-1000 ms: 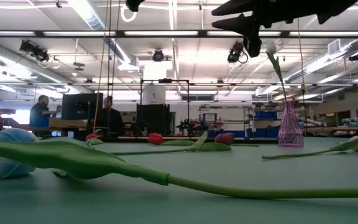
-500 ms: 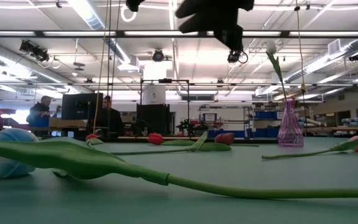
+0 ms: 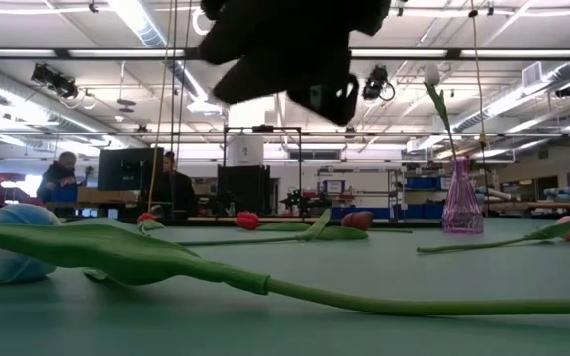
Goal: Sort flowers into vase by color
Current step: Put the white flower into the violet vase
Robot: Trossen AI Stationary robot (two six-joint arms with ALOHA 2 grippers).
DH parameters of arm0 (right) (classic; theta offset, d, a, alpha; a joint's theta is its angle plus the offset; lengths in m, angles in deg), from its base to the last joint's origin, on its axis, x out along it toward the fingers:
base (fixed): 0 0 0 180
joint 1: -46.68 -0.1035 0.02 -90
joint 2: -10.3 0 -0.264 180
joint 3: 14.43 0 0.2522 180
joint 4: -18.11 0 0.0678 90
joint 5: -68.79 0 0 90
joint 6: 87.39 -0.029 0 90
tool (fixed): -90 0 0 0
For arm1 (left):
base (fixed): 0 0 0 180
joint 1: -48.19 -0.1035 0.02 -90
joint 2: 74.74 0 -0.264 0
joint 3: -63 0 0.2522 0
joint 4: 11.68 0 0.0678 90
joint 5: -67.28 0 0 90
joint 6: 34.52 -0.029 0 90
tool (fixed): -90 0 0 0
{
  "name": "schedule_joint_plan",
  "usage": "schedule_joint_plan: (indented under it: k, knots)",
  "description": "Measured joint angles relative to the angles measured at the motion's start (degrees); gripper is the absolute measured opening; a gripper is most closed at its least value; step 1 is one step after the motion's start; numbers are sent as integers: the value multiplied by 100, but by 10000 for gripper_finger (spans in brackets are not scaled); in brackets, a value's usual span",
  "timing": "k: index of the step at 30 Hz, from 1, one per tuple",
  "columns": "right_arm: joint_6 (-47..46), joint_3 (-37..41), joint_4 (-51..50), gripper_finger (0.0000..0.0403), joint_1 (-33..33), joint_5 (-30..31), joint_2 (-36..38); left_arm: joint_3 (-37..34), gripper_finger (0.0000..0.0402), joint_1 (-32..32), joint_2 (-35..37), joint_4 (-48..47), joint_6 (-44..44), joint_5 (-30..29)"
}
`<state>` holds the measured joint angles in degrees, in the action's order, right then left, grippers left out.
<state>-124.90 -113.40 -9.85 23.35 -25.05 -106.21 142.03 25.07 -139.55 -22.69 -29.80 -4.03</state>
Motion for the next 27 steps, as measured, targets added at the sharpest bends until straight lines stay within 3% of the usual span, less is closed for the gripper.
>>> schedule_joint_plan:
  k: [6, 10, 16, 22, 27]
  knots:
    - [256, -1015, -934, 113, -80, -190, -736, 0, 291, 0, -2, -40, 320, 0]
    - [265, -1472, -1459, 115, -62, 177, -806, 0, 291, -16, -2, -214, 840, 0]
    - [-46, -1541, -2246, 115, -51, 880, -475, -4, 253, 205, 51, -1754, 1417, -130]
    - [-549, -1535, -3641, 115, -119, 1447, -61, -4, 166, 1252, 165, -3210, 1596, -454]
    - [-1371, -1534, -4788, 115, -219, 1875, 340, -68, 141, 2806, 24, -3577, 2015, -1374]
